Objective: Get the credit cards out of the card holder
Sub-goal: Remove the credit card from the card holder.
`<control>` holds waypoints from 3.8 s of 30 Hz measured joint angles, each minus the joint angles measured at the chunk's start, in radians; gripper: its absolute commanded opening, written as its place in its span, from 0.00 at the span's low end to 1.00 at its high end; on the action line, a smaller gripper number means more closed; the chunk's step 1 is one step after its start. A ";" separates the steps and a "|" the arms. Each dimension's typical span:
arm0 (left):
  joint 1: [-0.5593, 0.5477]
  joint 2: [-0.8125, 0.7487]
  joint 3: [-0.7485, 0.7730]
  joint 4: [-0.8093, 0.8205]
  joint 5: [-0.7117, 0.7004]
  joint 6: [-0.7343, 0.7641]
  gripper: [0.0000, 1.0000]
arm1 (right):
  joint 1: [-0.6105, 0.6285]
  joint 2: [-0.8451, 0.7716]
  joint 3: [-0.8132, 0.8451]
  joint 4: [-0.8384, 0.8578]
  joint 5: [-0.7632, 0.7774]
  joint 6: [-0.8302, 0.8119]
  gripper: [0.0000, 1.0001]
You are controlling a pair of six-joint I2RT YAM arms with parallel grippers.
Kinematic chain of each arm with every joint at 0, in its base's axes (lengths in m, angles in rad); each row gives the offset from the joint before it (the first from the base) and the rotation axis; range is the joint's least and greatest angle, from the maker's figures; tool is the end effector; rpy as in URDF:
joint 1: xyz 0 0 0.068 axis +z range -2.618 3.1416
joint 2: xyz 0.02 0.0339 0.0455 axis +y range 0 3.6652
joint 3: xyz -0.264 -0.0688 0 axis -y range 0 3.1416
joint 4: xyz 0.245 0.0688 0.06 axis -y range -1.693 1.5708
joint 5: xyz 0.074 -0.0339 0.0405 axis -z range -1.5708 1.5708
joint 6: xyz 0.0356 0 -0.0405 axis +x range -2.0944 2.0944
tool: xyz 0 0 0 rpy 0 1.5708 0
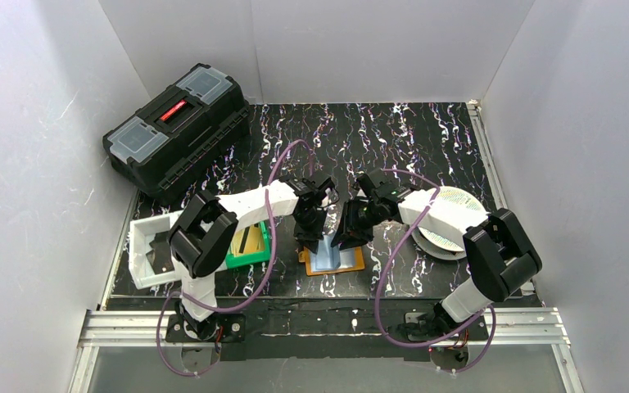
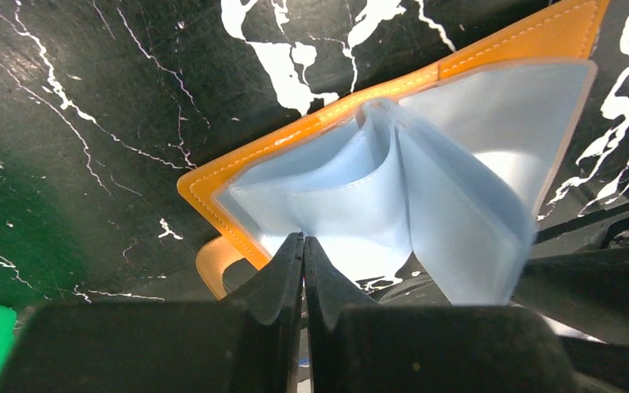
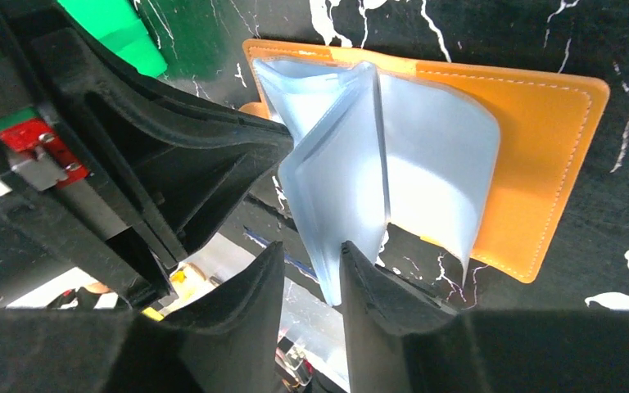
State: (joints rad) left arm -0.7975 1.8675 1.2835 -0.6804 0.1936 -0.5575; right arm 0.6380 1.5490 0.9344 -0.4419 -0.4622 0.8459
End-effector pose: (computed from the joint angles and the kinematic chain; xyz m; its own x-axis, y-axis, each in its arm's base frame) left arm 0.2518 -0.2678 0.1771 -0.9581 0.2383 -0.1589 0.2780 0.9074 -0.3152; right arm 0.2324 0.1921 0.1930 -0.9947 0.0966 -0.0356 0.0532 0.7783 0.6257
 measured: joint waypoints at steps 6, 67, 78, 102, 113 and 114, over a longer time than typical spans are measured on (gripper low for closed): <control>0.000 -0.026 0.000 -0.005 -0.006 0.000 0.00 | 0.011 0.004 0.000 0.000 0.000 0.007 0.35; -0.001 -0.218 -0.034 -0.054 0.053 -0.048 0.14 | 0.064 0.114 0.047 -0.057 0.095 -0.019 0.95; -0.001 -0.218 -0.034 -0.066 0.050 -0.045 0.14 | 0.044 -0.004 0.043 -0.108 0.158 -0.032 0.98; -0.001 -0.095 -0.067 0.038 0.006 -0.066 0.03 | -0.008 0.063 -0.016 0.002 0.036 -0.006 0.34; -0.001 -0.042 -0.095 0.095 0.005 -0.071 0.00 | -0.008 0.149 -0.064 0.085 -0.016 0.004 0.38; -0.001 -0.041 -0.095 0.097 0.005 -0.071 0.00 | -0.008 0.153 -0.065 0.088 -0.020 0.005 0.38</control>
State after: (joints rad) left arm -0.7986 1.8267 1.1885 -0.5835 0.1989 -0.6289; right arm 0.6304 1.7020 0.8692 -0.3538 -0.4824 0.8509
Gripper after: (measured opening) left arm 0.010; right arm 0.366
